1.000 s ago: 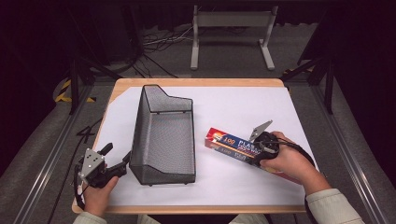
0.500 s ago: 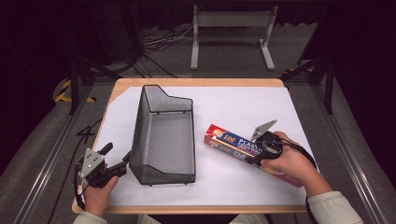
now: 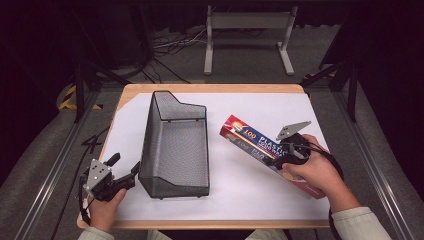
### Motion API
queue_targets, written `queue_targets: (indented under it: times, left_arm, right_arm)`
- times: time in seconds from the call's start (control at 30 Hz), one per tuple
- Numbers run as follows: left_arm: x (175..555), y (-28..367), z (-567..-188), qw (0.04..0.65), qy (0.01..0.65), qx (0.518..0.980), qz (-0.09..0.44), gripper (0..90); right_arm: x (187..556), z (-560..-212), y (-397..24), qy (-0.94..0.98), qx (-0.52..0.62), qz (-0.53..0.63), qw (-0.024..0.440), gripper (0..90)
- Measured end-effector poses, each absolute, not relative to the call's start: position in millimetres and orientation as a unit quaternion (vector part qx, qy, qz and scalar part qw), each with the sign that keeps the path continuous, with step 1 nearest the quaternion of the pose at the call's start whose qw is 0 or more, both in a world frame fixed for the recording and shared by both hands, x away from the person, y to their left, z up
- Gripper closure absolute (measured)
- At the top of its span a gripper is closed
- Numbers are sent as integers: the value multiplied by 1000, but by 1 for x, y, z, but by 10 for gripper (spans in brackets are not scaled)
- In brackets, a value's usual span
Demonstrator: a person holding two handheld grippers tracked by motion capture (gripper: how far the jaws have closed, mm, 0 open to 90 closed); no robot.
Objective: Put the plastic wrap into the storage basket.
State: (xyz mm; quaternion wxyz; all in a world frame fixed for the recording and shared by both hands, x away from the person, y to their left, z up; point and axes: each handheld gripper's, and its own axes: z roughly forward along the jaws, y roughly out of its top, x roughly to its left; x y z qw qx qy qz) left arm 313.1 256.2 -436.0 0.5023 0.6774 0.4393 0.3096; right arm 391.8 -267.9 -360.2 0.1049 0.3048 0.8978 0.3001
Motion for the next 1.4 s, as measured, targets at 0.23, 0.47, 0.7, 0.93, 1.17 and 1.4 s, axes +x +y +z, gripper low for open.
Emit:
queue_targets:
  times: [0.23,0.47,0.7,0.93,1.17,1.4]
  left_arm:
    - [312,257,-436,502,441,676,310,230]
    - [312,259,-436,501,444,675,310,230]
    - [312,259,-437,501,446,674,311,230]
    - [313,260,-436,501,445,674,312,230]
    - [313,260,-436,500,447,672,314,233]
    - [313,260,-436,501,447,672,314,233]
  right_arm:
    - [391,-349,-266,883,330,320,102,399]
    - [393,-336,-263,870,352,328,108,399]
    - [396,-325,-248,871,361,318,101,399]
    - [403,-316,-222,874,355,317,100,399]
    - [409,-312,-195,880,342,314,98,398]
    - [414,-308,-169,886,336,303,99,398]
